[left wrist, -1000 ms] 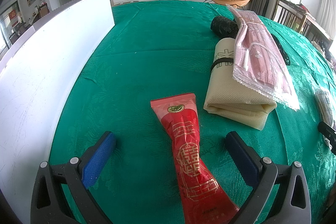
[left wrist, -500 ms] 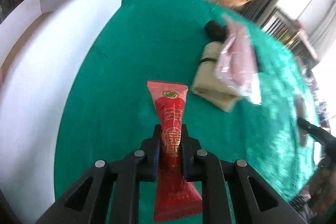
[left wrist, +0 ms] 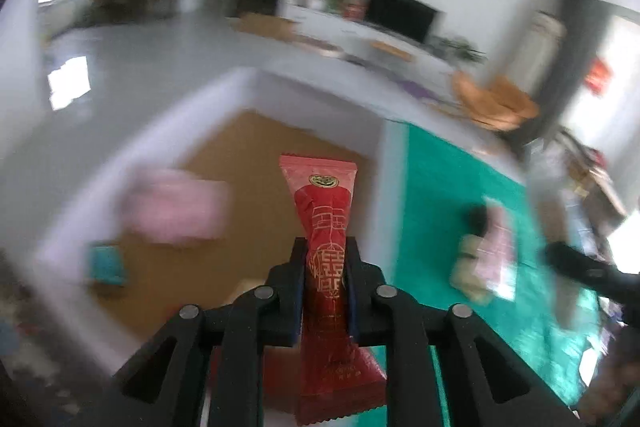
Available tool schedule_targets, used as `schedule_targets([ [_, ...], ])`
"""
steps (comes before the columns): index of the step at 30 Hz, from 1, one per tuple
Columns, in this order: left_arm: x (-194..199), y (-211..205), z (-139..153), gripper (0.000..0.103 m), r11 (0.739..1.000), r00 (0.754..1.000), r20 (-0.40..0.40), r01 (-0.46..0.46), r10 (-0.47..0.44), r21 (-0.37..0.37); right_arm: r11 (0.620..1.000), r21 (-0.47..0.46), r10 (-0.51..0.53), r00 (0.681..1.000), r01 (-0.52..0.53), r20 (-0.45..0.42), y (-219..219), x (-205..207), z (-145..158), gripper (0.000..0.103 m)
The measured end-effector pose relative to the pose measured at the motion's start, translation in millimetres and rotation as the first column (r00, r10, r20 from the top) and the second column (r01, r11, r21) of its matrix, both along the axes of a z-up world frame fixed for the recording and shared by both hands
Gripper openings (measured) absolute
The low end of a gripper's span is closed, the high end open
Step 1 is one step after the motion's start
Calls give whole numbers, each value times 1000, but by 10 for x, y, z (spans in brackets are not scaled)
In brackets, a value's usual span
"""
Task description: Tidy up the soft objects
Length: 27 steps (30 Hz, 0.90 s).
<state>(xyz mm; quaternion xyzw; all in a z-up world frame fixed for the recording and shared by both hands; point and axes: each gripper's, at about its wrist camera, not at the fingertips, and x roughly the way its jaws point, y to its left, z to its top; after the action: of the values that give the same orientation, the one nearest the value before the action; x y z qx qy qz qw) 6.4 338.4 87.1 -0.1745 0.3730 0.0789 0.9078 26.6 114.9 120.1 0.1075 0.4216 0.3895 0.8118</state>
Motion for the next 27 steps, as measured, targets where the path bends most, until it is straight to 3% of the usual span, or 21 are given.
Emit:
schedule_targets([
  [1,-31,186,-54,44,998,998,-7,-60,60,32,999,18,39,999,-39,-5,228,0,11,38],
  [2,-37,316,-116,64,993,995,-15,-102,103,56,997,39,71,997,-70,-17,465,25,-2,54],
  [3,-45,449,-197,99,985,987,-30,-153,156,82,995,52,91,995,-89,-29,638,47,-39,67],
  [4,-59,552,-268,103,975,979,-33,-197,201,103,994,42,98,994,-96,-49,831,79,-122,75],
  [6,-105,689,-397,103,954,959,-59,-267,277,140,995,-6,96,993,-96,-71,970,117,-224,73],
  [8,-168,707,-468,103,950,953,-61,-289,298,122,996,-47,67,997,-69,-40,881,113,-307,73],
  [11,-216,636,-455,103,938,941,-11,-336,338,88,990,-137,-22,996,34,91,449,73,-415,73],
  [13,-209,504,-404,103,955,955,17,-295,295,37,972,-191,-103,980,135,169,67,54,-529,73],
  [16,-128,56,-323,103,985,982,70,-174,175,-23,907,-249,-283,929,340,239,-724,56,-863,73],
  [20,22,-791,-229,103,996,993,112,51,-43,-67,714,-401,-517,819,573,249,-1826,66,-1500,73],
  [22,152,-1319,-340,103,980,980,79,187,-181,-73,641,-431,-593,766,635,248,-2315,31,-1686,73],
  [25,366,-1885,-640,103,944,945,-26,325,-327,-63,591,-430,-650,718,683,249,-2701,-36,-1750,73],
  [27,533,-2156,-910,103,929,926,-86,366,-369,-43,573,-429,-666,702,698,253,-2789,-35,-1812,73],
])
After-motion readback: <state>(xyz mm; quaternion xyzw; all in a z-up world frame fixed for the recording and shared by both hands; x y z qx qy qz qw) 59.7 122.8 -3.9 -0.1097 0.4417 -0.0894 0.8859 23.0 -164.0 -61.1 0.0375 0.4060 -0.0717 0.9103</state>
